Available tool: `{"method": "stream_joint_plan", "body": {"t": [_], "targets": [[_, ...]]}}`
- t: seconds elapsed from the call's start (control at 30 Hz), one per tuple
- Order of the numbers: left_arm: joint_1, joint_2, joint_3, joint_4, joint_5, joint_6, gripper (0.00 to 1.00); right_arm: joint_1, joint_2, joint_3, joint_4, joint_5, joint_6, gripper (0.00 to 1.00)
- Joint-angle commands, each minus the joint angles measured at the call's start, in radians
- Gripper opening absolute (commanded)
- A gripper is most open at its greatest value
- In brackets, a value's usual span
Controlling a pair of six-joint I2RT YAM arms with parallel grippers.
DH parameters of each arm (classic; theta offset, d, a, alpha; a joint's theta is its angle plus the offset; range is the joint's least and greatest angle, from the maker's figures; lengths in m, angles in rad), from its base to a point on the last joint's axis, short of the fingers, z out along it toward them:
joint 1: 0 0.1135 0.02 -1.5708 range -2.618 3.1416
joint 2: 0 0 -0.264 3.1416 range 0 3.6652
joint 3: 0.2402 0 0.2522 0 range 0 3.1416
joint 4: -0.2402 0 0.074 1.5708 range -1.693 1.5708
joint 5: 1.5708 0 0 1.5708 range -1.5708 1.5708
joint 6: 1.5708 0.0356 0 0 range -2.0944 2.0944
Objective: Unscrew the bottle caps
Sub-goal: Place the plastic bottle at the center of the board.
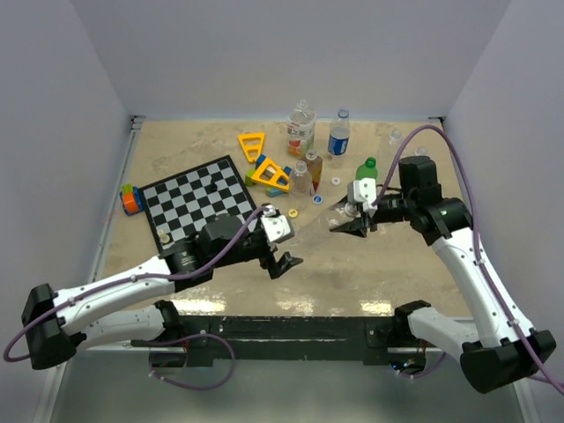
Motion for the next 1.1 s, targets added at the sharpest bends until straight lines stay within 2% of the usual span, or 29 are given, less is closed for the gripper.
{"method": "stream_joint_plan", "body": {"t": [0.0, 0.1, 0.17, 0.23, 0.37, 0.6, 0.8, 1.07], "targets": [[0.004, -0.145, 0.045, -0.175, -0.226, 0.121, 1.0, -0.117, -0.032, -0.028, 0.121, 0.209, 0.2, 0.27], [0.002, -0.253, -0.042, -0.172, -0.335, 0.152, 1.0, -0.172, -0.073, -0.083, 0.198, 0.384, 0.287, 0.27], [0.002, -0.331, -0.146, -0.109, -0.397, 0.148, 1.0, -0.235, -0.099, -0.102, 0.229, 0.461, 0.303, 0.28], [0.002, -0.401, -0.203, -0.069, -0.396, 0.146, 1.0, -0.298, -0.102, -0.094, 0.23, 0.518, 0.307, 0.28], [0.002, -0.477, -0.225, -0.057, -0.425, 0.151, 1.0, -0.393, -0.066, -0.093, 0.247, 0.611, 0.3, 0.3], [0.002, -0.482, -0.229, -0.058, -0.377, 0.169, 1.0, -0.525, 0.028, -0.162, 0.354, 0.612, 0.284, 0.31], [0.002, -0.494, -0.231, -0.057, -0.374, 0.169, 1.0, -0.591, 0.101, -0.192, 0.43, 0.645, 0.28, 0.32], [0.002, -0.486, -0.231, -0.057, -0.357, 0.174, 1.0, -0.657, 0.195, -0.211, 0.483, 0.618, 0.257, 0.34]]}}
